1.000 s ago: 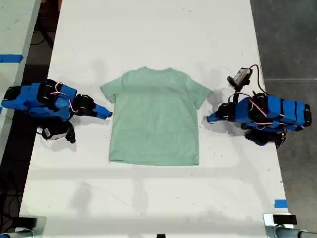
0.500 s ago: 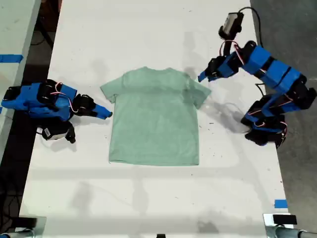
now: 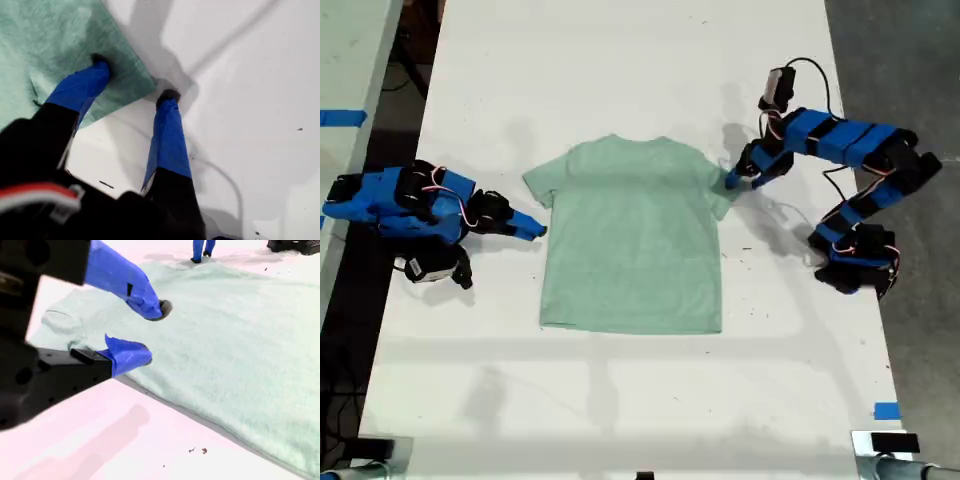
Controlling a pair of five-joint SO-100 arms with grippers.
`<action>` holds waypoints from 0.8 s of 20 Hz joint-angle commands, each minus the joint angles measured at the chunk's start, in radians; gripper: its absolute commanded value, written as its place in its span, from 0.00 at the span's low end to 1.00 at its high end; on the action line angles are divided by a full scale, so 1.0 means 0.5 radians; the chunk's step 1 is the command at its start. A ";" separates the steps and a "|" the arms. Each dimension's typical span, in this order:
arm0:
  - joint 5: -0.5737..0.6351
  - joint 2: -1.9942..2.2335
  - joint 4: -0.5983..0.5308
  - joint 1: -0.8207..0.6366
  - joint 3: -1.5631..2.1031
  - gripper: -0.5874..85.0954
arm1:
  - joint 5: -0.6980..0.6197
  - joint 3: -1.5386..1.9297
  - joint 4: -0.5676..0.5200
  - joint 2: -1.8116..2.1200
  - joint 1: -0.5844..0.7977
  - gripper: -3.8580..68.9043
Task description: Fold t shirt
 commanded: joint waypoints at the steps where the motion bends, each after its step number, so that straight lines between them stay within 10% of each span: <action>1: 0.009 0.012 -0.037 -0.006 0.015 0.14 | -0.012 0.003 -0.071 0.015 0.021 0.30; 6: 0.009 0.012 -0.037 -0.006 0.015 0.14 | 0.015 0.025 -0.067 -0.061 0.049 0.06; 16: 0.009 0.012 -0.037 -0.006 0.015 0.14 | 0.028 -0.693 0.561 0.239 0.040 0.06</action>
